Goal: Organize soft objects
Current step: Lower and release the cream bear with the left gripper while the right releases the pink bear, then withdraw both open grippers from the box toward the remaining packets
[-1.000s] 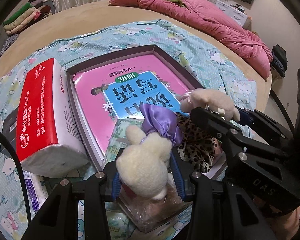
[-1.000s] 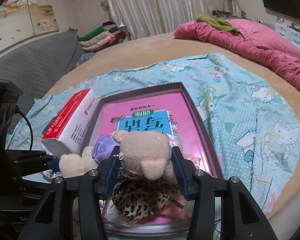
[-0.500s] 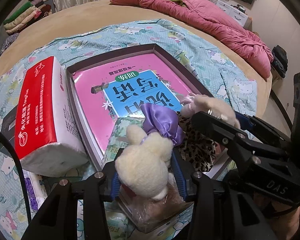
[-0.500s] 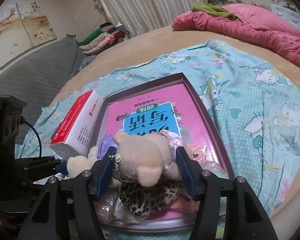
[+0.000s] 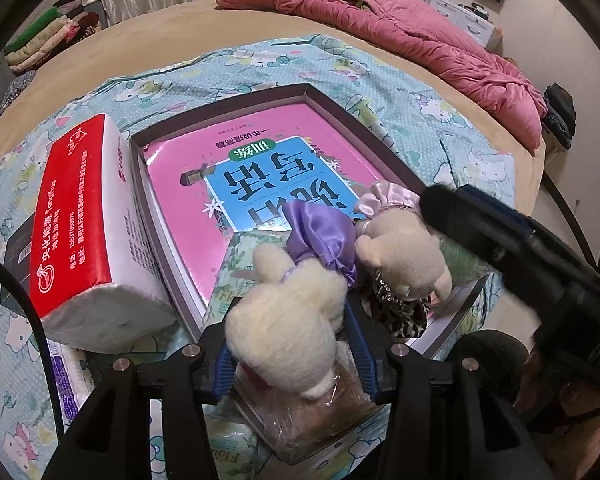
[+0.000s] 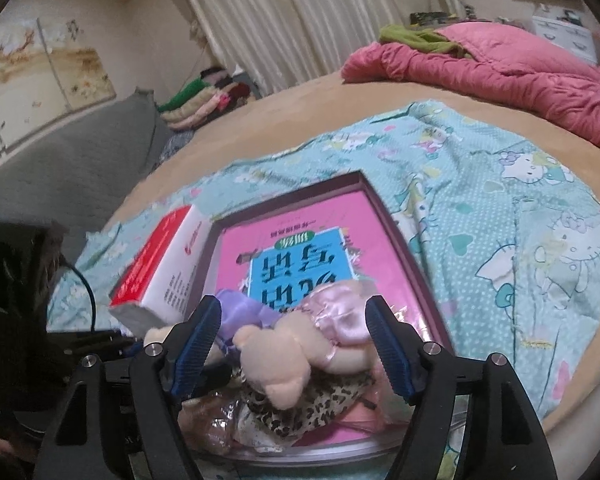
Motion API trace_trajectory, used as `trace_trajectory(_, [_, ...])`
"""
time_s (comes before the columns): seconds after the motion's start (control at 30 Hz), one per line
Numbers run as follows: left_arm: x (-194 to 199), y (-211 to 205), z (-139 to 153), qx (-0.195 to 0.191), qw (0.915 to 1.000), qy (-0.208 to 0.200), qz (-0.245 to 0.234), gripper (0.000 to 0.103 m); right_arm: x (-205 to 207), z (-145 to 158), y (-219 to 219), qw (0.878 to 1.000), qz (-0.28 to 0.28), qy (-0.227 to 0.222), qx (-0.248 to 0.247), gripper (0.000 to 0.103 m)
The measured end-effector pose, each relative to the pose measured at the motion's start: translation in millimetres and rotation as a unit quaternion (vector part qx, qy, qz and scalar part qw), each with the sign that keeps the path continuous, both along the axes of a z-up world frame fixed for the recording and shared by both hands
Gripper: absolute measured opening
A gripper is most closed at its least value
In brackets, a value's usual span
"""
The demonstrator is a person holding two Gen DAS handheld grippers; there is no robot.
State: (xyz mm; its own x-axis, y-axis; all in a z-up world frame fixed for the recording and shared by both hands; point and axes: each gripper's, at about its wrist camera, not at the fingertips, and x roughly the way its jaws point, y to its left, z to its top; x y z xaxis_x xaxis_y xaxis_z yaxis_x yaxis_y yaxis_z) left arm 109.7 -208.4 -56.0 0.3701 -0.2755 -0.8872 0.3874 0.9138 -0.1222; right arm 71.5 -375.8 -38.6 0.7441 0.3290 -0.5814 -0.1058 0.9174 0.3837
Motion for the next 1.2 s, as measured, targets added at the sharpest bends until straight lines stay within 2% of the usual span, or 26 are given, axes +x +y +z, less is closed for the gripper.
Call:
trace_trajectory(0.13, [-2, -1, 4, 0.007, 0.9999, -0.011, -0.001, 0.054, -3, 1, -11, 1.000, -0.021, -0.004, 0.015, 0.078])
trace_trajectory(0.3, [-4, -3, 8, 0.009, 0.9998, -0.018, -0.005, 0.060, -4, 3, -11, 1.000, -0.025, -0.007, 0.009, 0.078])
trace_trajectory(0.53, [-6, 0, 13, 0.017, 0.9995, -0.026, 0.000, 0.064, -6, 4, -13, 0.999, -0.038, -0.009, 0.007, 0.078])
trace_trajectory(0.7, [-7, 8, 23, 0.007, 0.9991, -0.039, 0.014, 0.071, -9, 5, -14, 0.999, -0.044, -0.013, 0.002, 0.079])
trace_trajectory(0.87, [-8, 14, 32, -0.003, 0.9988, -0.044, 0.022, 0.073, -12, 9, -12, 0.998, -0.050, -0.025, -0.011, 0.081])
trace_trajectory(1.07, [-17, 27, 47, -0.020, 0.9978, -0.055, 0.029, 0.073, -27, 30, -5, 0.996, -0.062, -0.057, -0.026, 0.082])
trace_trajectory(1.2, [-22, 45, 63, -0.022, 0.9966, -0.068, 0.042, 0.073, -36, 51, 8, 0.996, -0.048, -0.075, -0.020, 0.082])
